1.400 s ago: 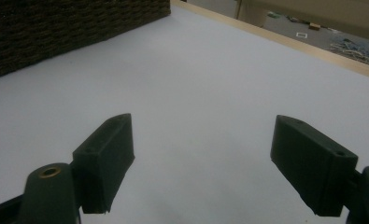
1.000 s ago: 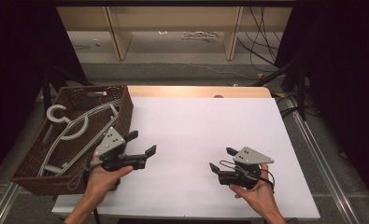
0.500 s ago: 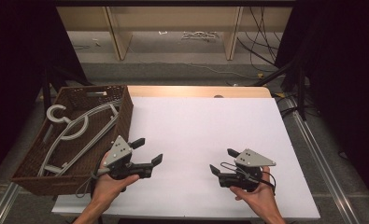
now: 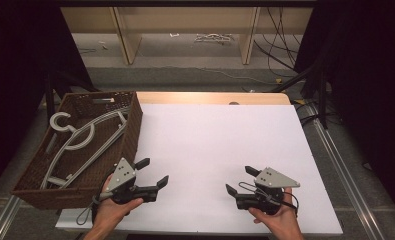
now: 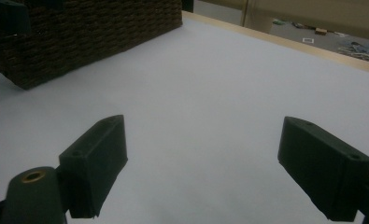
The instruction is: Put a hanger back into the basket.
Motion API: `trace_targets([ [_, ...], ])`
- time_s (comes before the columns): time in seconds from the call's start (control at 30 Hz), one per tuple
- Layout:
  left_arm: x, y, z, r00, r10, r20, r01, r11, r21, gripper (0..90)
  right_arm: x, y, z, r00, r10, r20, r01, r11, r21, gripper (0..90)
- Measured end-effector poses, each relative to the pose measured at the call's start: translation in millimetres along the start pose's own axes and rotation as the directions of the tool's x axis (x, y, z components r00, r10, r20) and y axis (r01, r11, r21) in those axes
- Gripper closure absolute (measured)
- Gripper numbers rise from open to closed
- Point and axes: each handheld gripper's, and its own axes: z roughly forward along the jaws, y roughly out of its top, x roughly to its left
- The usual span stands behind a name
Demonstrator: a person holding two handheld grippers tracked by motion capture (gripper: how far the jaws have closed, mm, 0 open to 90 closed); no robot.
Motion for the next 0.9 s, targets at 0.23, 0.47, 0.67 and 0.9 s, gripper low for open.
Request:
trace_targets([
  [0.23,-6.7,-0.7,-0.5,0.9995,0.03,0.007,-0.03,0.9996,0.002,16.1,2.1,-5.9,-9.4,0.9997,0.023,-0.007,-0.023,0.9994,-0.025,16.5],
  [0.47,-4.7,-0.5,0.1,0.9996,0.029,0.002,-0.029,0.9996,0.005,16.2,-0.2,-6.5,-10.9,0.9993,0.036,-0.003,-0.036,0.9986,-0.04,16.5],
  [0.67,-4.5,-0.7,1.6,0.9995,0.031,0.009,-0.031,0.9995,0.008,16.2,-0.7,-6.8,-11.3,0.9994,0.035,0.001,-0.035,0.9989,-0.032,16.5],
  [0.9,-3.8,-0.4,1.6,0.9995,0.03,0.005,-0.03,0.9995,0.008,16.1,0.4,-7.2,-10.2,0.9994,0.032,-0.012,-0.032,0.999,-0.03,16.5],
])
